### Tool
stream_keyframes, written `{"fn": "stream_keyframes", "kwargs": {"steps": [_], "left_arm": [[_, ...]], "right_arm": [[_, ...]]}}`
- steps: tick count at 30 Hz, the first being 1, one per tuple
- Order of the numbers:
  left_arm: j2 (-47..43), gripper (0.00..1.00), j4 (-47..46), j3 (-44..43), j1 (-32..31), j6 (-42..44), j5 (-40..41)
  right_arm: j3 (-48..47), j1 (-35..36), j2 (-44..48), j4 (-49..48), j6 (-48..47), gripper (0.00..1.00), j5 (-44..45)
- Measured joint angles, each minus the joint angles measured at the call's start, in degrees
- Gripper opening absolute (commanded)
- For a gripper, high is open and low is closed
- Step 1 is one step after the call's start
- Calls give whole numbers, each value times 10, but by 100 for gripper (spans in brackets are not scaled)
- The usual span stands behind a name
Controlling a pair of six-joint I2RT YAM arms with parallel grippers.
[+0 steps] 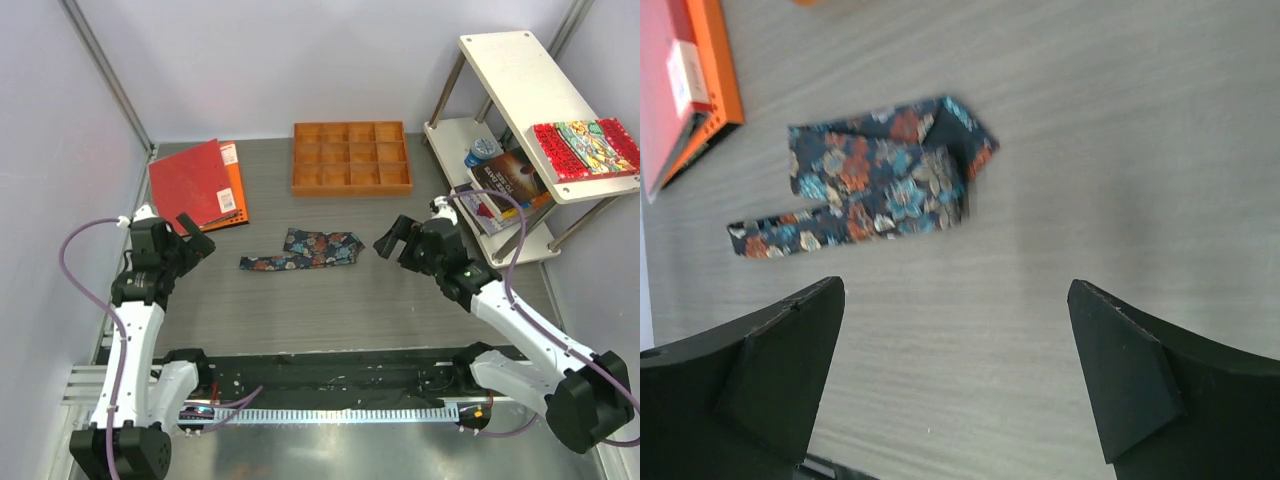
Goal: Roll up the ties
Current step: Flatten out the tie at the center of the board.
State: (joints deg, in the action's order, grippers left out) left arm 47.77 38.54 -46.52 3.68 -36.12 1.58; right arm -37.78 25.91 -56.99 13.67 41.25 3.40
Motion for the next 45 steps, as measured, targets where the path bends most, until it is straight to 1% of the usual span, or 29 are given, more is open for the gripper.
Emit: {"fn": "stream_keyframes", "kwargs": {"steps": [3,9,12,14,18,23,29,30,32,33,35,36,37,42,45], "left_arm": [[-19,100,21,-9,0,-5,9],[-19,100,30,-11,0,-14,2],[-14,100,30,-5,0,-16,-1],[-9,99,30,-3,0,-19,-2],[2,91,27,3,0,-24,-2],[17,84,9,30,0,-28,-16],[42,72,-23,63,0,-34,-26],[49,67,-33,69,0,-37,-31],[61,62,-48,77,0,-40,-38],[69,58,-57,80,0,-40,-43],[83,54,-76,86,0,-41,-49],[90,49,-85,89,0,-43,-53],[97,47,-93,91,0,-42,-57],[142,47,-154,110,-4,-44,-76],[167,47,-186,119,-19,-44,-80]], "right_arm": [[15,40,5,22,31,100,26],[35,127,-11,41,80,100,65],[37,154,-25,44,91,100,81],[40,160,-26,44,96,100,88],[55,160,-25,35,103,100,99],[92,163,-17,28,116,100,104],[120,172,-8,18,125,99,105],[126,174,-4,15,127,99,105],[137,176,1,10,130,98,107],[143,176,2,6,130,98,107],[152,177,2,-2,131,97,108],[157,177,2,-6,132,97,108],[162,177,1,-10,132,96,109],[180,179,-4,-58,132,95,111],[193,179,-9,-99,131,94,114]]}}
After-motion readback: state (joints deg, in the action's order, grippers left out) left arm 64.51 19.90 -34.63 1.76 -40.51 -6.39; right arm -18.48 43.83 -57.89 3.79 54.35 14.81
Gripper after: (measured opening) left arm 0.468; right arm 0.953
